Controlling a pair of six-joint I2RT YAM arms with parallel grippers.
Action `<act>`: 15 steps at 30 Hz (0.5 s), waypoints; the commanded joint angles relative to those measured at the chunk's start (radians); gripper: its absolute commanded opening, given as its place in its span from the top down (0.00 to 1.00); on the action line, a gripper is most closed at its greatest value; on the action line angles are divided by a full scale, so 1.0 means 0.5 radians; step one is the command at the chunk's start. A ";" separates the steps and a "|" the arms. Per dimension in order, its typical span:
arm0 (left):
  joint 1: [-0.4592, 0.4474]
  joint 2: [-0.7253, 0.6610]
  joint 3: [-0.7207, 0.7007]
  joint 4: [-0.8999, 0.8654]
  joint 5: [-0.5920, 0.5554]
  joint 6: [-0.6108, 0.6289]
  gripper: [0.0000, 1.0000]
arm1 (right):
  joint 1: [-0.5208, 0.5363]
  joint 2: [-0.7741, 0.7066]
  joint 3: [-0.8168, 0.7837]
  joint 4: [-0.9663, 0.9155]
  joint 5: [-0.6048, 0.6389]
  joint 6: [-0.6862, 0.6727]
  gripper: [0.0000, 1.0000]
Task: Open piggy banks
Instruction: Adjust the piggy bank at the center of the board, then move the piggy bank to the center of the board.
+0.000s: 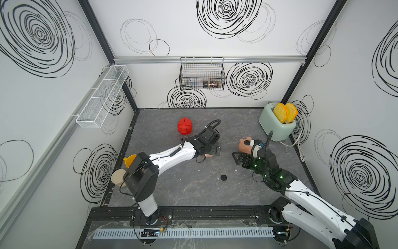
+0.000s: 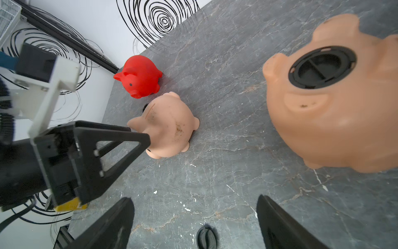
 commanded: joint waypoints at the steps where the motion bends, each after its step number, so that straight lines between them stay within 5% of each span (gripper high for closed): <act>1: 0.031 -0.170 -0.142 0.174 0.207 -0.043 0.04 | 0.006 0.082 -0.004 0.081 -0.083 -0.061 0.06; 15: 0.527 -1.203 -1.359 1.048 0.792 -0.328 0.04 | 0.524 0.807 0.343 0.196 0.249 0.026 0.05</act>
